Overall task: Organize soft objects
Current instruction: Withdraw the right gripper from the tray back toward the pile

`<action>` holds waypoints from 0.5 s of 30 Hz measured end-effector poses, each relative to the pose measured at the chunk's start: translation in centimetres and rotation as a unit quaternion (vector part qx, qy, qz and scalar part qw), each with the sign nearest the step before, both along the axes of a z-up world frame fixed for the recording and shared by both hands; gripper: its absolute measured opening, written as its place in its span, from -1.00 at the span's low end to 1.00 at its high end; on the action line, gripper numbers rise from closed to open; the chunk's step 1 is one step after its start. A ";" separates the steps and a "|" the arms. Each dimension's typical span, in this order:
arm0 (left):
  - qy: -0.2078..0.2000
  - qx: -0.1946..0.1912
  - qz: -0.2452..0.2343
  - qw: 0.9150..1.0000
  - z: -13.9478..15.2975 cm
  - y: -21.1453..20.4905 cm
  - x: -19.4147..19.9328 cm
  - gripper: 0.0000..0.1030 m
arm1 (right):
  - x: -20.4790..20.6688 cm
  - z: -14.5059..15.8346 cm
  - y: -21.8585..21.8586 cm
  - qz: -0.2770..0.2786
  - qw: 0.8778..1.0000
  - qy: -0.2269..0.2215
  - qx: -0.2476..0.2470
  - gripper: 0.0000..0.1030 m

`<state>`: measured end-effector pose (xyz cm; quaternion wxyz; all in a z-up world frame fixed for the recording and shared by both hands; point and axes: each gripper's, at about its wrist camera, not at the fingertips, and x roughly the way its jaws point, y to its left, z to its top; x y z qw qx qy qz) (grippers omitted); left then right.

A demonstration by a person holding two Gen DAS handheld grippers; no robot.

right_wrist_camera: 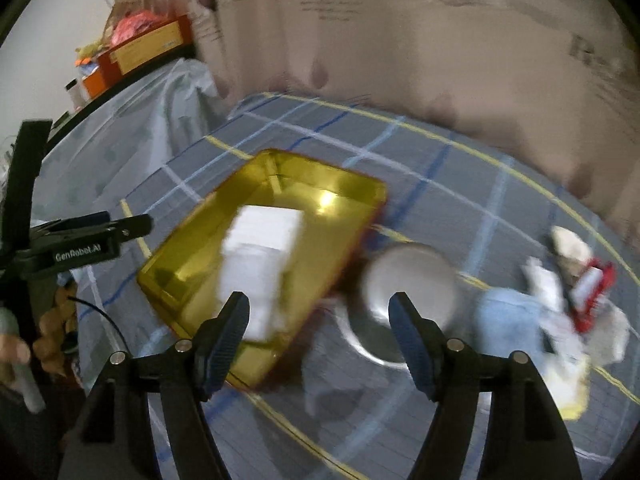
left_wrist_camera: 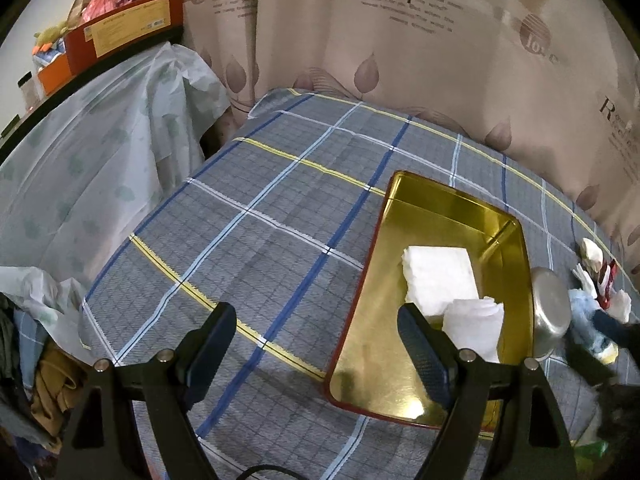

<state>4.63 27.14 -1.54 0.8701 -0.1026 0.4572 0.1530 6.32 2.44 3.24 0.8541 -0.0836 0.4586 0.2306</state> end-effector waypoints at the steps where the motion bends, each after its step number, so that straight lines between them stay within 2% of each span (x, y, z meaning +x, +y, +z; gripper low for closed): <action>1: 0.000 0.001 -0.001 1.000 0.0 -0.1 0.0 0.65 | 0.0 0.4 -1.2 -0.010 1.000 -0.003 -0.004 0.35; 9: 0.007 0.008 -0.014 1.000 -0.4 -1.1 0.2 0.65 | 1.5 2.3 -13.4 -0.124 0.992 -0.010 -0.025 0.35; 12: 0.007 -0.009 -0.022 1.000 -0.6 -1.3 0.3 0.65 | 2.1 1.8 -18.2 -0.170 0.985 -0.004 -0.037 0.36; 15: 0.011 -0.010 -0.031 0.999 -0.8 -1.8 0.4 0.65 | 2.6 0.7 -22.5 -0.208 0.977 0.003 -0.049 0.35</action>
